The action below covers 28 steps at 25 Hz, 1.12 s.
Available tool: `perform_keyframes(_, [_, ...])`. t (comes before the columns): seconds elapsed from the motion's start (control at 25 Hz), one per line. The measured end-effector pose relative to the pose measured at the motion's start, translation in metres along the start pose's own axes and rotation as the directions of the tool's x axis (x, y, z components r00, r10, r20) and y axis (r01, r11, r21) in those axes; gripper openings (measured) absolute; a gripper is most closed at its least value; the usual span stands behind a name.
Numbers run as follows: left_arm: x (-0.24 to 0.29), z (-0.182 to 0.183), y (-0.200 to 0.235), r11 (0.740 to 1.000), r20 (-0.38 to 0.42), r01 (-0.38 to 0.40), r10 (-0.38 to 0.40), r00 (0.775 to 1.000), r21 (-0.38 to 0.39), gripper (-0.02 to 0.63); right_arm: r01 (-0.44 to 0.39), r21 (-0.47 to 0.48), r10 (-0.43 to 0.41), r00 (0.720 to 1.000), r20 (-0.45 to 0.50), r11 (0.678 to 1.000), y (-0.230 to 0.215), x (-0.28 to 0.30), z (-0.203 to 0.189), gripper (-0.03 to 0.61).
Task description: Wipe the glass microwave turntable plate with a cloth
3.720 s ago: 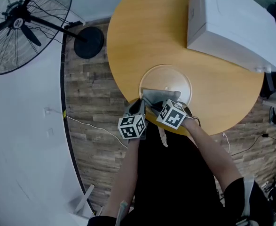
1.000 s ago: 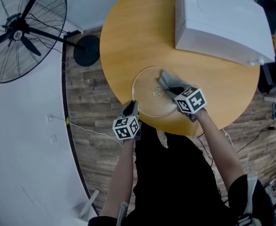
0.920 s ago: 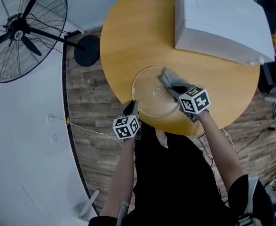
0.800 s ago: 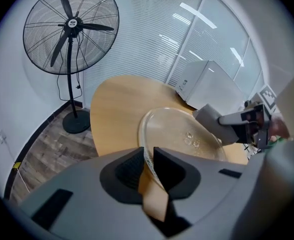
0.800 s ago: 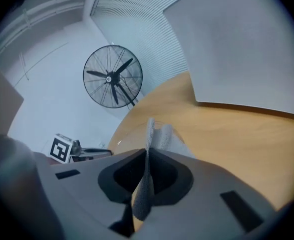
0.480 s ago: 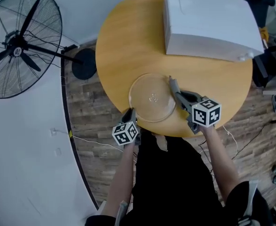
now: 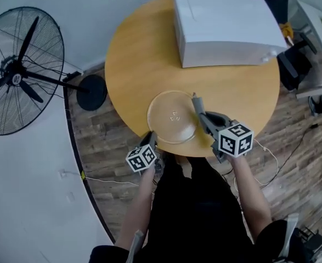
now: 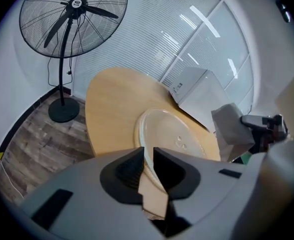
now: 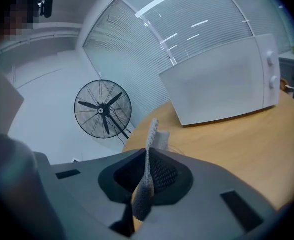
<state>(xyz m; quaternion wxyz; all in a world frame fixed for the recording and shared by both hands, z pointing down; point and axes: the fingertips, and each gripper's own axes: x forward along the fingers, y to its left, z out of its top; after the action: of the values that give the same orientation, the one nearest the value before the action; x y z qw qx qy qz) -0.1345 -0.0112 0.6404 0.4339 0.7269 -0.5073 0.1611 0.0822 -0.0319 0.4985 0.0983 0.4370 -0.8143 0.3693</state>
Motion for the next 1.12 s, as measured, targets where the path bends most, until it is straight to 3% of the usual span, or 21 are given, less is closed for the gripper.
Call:
perform_keyframes(0.24, [-0.023, 0.021, -0.015, 0.993, 0.027, 0.091, -0.094, 0.995, 0.079, 0.046, 0.052, -0.032, -0.049, 0.996, 0.075, 0.998, 0.033, -0.016, 0.007, 0.025])
perform_keyframes(0.36, [-0.045, 0.041, -0.037, 0.972, 0.052, 0.175, -0.185, 0.981, 0.158, 0.021, 0.078, -0.021, -0.075, 0.988, 0.133, 0.997, 0.049, -0.028, 0.013, 0.025])
perform_keyframes(0.6, [-0.096, 0.084, -0.089, 0.920, 0.121, 0.330, -0.360, 0.925, 0.211, 0.002, 0.098, -0.018, -0.090, 0.958, 0.271, 0.995, 0.087, -0.055, 0.034, 0.025])
perform_keyframes(0.76, [-0.128, 0.114, -0.122, 0.880, 0.163, 0.392, -0.442, 0.882, 0.267, -0.003, 0.091, -0.045, -0.069, 0.931, 0.358, 0.995, 0.116, -0.075, 0.047, 0.025])
perform_keyframes(1.0, [-0.173, 0.138, -0.161, 0.794, 0.136, 0.457, -0.544, 0.828, 0.400, -0.003, 0.067, -0.080, -0.024, 0.891, 0.453, 0.995, 0.153, -0.097, 0.056, 0.025])
perform_keyframes(1.12, [-0.183, 0.139, -0.167, 0.774, 0.118, 0.474, -0.565, 0.817, 0.420, -0.003, 0.065, -0.100, -0.011, 0.885, 0.466, 0.993, 0.164, -0.101, 0.055, 0.024])
